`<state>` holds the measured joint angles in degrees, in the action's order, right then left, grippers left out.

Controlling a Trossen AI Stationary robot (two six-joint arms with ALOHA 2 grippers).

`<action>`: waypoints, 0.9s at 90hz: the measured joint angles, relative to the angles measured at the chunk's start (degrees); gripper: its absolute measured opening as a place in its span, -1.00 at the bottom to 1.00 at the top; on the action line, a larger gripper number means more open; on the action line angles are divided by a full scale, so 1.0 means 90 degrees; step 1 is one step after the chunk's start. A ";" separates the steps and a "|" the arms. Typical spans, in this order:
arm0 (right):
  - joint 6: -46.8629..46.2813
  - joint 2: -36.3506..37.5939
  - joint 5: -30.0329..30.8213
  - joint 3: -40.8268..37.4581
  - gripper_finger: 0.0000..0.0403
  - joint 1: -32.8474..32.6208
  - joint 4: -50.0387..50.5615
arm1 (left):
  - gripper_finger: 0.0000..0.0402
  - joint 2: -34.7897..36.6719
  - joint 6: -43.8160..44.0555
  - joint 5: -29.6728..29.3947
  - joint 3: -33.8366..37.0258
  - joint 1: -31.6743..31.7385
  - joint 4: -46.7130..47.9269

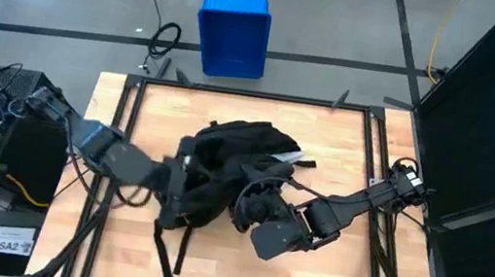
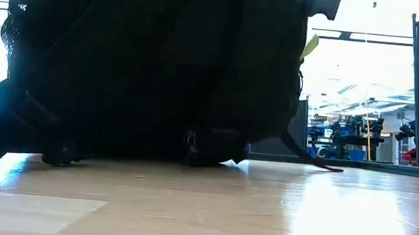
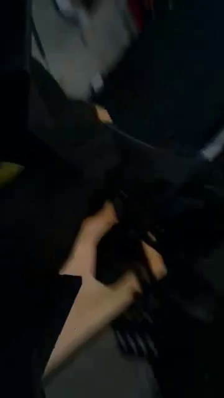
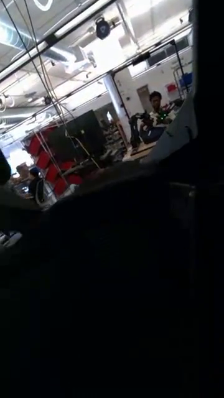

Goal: Unpack backpack
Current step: Close the backpack

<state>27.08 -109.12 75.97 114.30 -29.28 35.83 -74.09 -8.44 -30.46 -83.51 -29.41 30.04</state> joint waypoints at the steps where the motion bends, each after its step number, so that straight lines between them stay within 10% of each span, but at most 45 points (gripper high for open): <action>1: -0.0002 0.0000 -0.0010 0.0000 -1.00 0.0000 0.0000 | 0.22 -0.0029 -0.0001 -0.0114 -0.0021 -0.0019 0.0056; 54: 0.0045 0.0010 -0.0366 0.0007 -1.00 -0.0042 -0.0528 | 0.14 -0.0510 0.0537 -0.1048 -0.0313 0.0071 0.1406; 81: 0.0164 0.0019 -0.0565 0.0007 -1.00 -0.0282 -0.0719 | -0.93 -0.0507 0.0454 -0.0487 -0.0315 0.0144 0.1431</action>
<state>28.56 -108.95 70.89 114.37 -31.82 29.36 -78.65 -4.35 -34.84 -86.35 -28.12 42.93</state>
